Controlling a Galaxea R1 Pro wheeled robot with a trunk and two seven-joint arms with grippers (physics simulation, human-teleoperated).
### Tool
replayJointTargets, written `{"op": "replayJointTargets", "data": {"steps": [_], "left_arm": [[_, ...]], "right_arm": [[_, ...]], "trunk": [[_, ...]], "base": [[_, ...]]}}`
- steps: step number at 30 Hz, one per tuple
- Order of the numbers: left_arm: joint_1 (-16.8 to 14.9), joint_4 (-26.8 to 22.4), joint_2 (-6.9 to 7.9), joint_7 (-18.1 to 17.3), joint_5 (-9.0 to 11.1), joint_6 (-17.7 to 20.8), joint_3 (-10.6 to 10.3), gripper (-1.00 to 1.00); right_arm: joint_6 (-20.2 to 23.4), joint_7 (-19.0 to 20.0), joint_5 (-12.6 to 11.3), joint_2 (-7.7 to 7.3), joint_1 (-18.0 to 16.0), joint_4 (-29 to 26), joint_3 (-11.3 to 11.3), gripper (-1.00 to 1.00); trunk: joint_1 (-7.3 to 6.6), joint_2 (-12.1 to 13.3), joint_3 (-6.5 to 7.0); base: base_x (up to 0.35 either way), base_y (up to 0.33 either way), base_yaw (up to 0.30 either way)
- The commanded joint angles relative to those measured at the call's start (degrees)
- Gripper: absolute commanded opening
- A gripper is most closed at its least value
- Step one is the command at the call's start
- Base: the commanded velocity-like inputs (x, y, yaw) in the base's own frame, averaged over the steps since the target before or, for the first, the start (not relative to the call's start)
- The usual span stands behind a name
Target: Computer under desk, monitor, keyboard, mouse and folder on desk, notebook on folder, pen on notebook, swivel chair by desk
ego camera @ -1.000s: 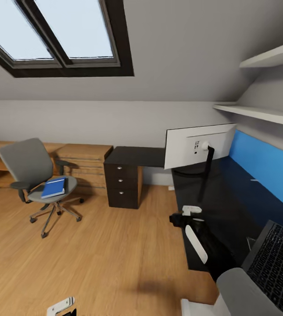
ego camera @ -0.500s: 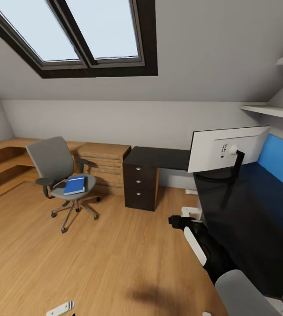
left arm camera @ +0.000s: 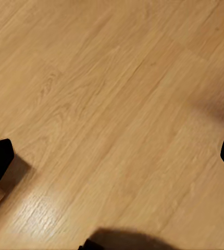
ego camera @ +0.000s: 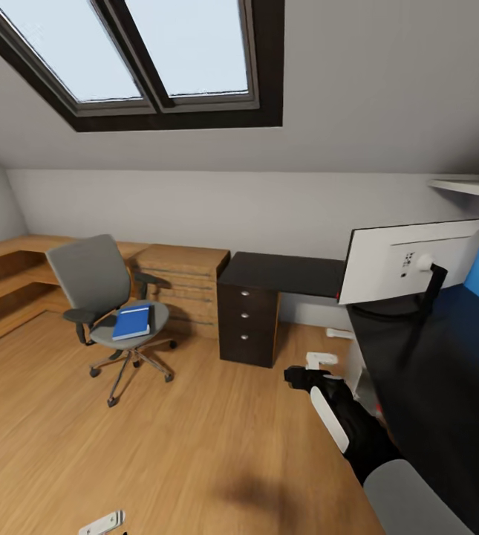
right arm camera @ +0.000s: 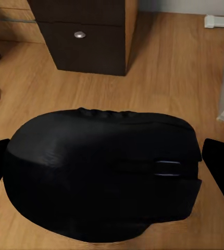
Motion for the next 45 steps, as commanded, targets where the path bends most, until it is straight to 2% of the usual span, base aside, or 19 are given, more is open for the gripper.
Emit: {"op": "replayJointTargets", "data": {"steps": [1,9,18,28,32,37,39,40,41,45], "left_arm": [[0.0,-0.1,0.00,0.3,0.4,0.3,-0.1,1.00],[0.0,-0.1,-0.03,0.3,0.4,0.2,-0.1,1.00],[0.0,-0.1,-0.10,0.3,0.4,0.2,-0.1,1.00],[0.0,-0.1,-0.20,0.4,0.4,0.2,-0.4,1.00],[0.0,-0.1,-0.26,0.6,-1.5,0.2,-1.0,1.00],[0.0,-0.1,-0.25,0.6,-2.2,0.2,-1.2,1.00],[0.0,-0.1,-0.28,0.6,-2.3,-1.0,-1.2,1.00],[0.0,-0.1,-0.33,0.5,-2.3,-2.7,-1.2,1.00],[0.0,-0.1,-0.37,0.4,-2.3,-6.2,-1.3,1.00],[0.0,-0.5,-0.38,0.3,-2.4,-8.5,-1.3,1.00]], "right_arm": [[-0.1,-0.5,-0.6,-0.01,0.1,-0.1,0.3,-1.00],[-2.0,-0.7,-0.5,0.18,0.4,-0.2,3.7,-1.00],[-2.2,-0.8,-0.5,0.11,0.5,-1.1,4.3,-1.00],[-2.2,-0.8,-0.5,0.01,0.5,-1.2,4.3,-1.00],[-2.2,-0.8,-0.5,0.01,0.5,-1.2,4.3,-1.00],[-2.2,-0.8,-0.5,0.01,0.5,-1.2,4.3,-1.00],[-2.3,-0.8,-0.5,-0.09,0.5,-1.3,4.2,-1.00],[-2.3,-0.8,-0.5,-0.13,0.5,-1.5,4.2,-1.00],[-2.3,-0.8,-0.5,-0.16,0.5,-1.7,4.2,-1.00],[-2.3,-0.7,-0.5,-0.23,0.5,-1.8,4.2,-1.00]], "trunk": [[0.04,0.0,-0.03],[0.04,0.0,0.38],[0.04,0.0,0.47],[-2.16,4.0,2.26],[-3.04,5.6,2.98],[-4.14,7.6,3.88],[-4.58,8.4,4.24],[-4.80,8.8,4.42],[-5.02,9.2,4.60],[-5.89,10.8,5.32]], "base": [[0.299,0.131,0.177],[0.301,0.123,0.183],[0.302,0.120,0.034],[0.303,0.118,0.001],[0.317,0.055,0.000],[0.320,0.010,0.000],[0.321,0.001,0.000],[0.321,0.000,0.000],[0.321,0.000,0.000],[0.321,0.000,0.000]]}}
